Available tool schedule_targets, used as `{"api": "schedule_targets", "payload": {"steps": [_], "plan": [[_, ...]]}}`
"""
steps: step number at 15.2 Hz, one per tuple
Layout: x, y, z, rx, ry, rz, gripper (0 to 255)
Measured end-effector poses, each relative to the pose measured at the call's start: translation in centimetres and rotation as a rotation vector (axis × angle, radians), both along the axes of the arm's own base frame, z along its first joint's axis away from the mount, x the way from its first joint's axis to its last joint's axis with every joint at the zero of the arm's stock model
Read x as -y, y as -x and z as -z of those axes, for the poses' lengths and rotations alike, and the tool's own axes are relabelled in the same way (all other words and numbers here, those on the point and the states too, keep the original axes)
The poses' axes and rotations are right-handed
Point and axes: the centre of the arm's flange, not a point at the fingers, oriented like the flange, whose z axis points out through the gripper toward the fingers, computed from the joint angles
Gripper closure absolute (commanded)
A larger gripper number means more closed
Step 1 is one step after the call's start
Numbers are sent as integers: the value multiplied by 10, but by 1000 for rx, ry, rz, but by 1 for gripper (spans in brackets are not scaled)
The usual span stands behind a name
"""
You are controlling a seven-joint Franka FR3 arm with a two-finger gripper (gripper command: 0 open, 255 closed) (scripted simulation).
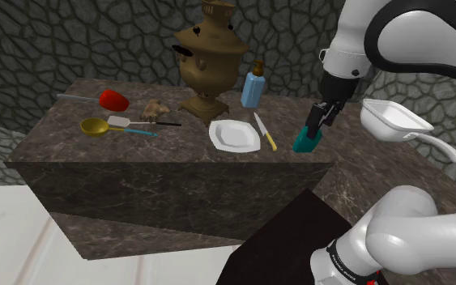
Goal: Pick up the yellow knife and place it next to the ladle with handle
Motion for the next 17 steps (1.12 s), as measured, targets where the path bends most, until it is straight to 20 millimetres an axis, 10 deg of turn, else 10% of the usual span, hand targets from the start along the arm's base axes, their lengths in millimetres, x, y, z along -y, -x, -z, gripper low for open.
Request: {"api": "schedule_targets", "payload": {"steps": [17], "plan": [[81,-135,105,93,-13,280,0]]}}
